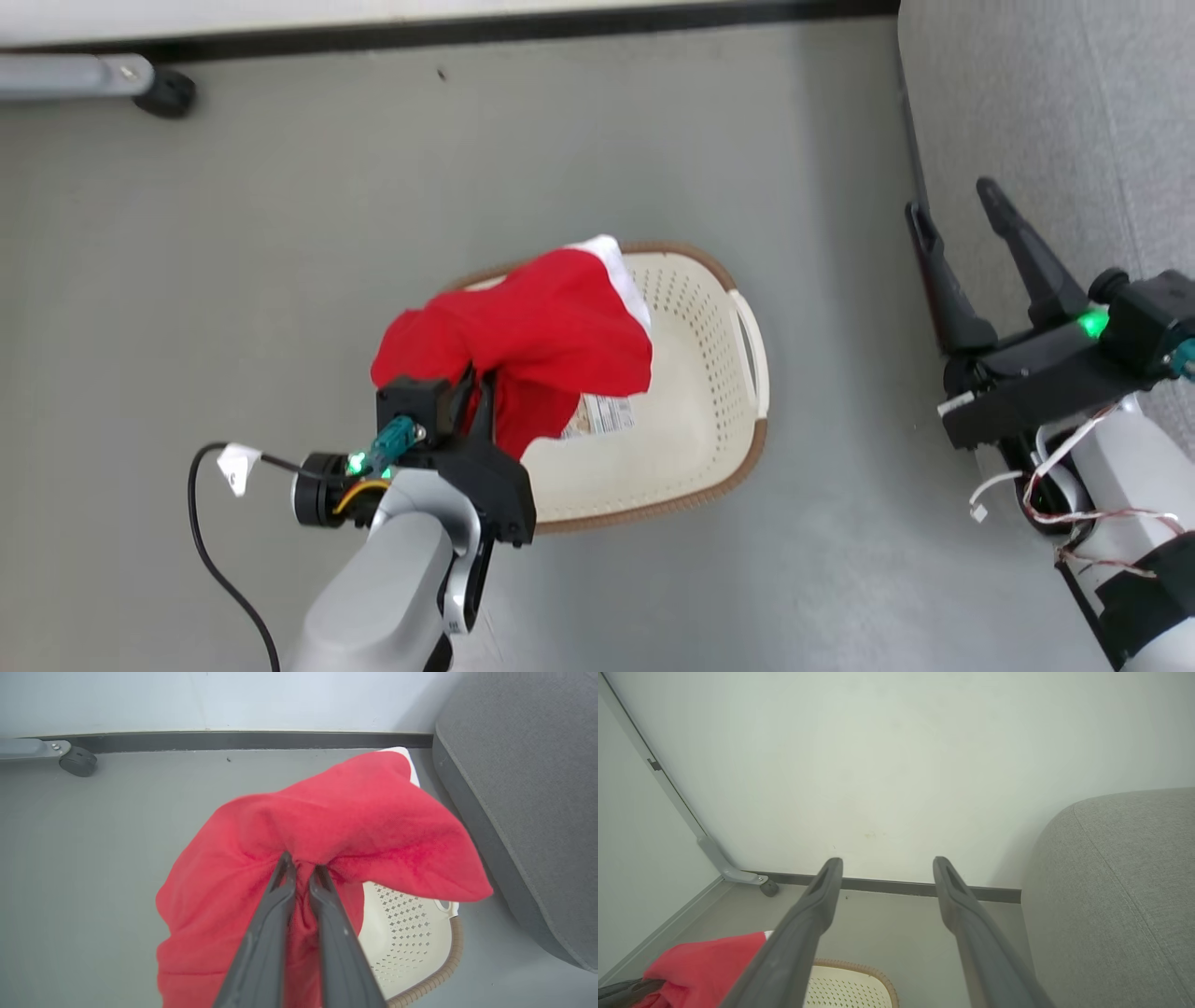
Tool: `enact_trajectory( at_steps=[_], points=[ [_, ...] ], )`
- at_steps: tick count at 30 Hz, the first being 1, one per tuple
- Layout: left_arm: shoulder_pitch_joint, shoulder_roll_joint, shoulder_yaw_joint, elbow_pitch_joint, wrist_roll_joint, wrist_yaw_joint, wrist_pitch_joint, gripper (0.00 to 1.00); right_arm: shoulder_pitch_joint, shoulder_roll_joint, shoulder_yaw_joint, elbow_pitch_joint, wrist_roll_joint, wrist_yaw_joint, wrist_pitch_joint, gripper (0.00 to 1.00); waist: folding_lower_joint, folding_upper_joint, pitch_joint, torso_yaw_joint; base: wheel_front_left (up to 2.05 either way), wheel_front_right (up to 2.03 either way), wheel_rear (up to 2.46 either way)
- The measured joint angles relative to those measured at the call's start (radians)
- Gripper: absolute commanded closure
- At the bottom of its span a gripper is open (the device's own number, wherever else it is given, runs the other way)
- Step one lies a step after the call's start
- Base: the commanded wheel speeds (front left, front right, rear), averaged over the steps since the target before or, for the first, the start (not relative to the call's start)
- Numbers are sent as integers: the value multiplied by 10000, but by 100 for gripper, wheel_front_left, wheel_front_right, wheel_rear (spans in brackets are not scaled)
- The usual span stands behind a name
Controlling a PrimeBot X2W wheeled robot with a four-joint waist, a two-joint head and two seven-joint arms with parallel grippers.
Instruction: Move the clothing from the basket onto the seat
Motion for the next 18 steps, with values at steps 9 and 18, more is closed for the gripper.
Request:
enact_trajectory(
  at_steps=[9, 18],
  points=[
    [774, 6, 288, -658, -82, 0, 0, 100, 1081, 198, -305, 389, -75, -19, 0, 0, 0, 1, -1266, 330, 0, 0, 0],
    [1408, 19, 523, -1628, 405, 0, 0, 100, 1782, 504, -364, 445, -130, -117, 0, 0, 1, 0, -2376, 710, 0, 0, 0]
  ],
)
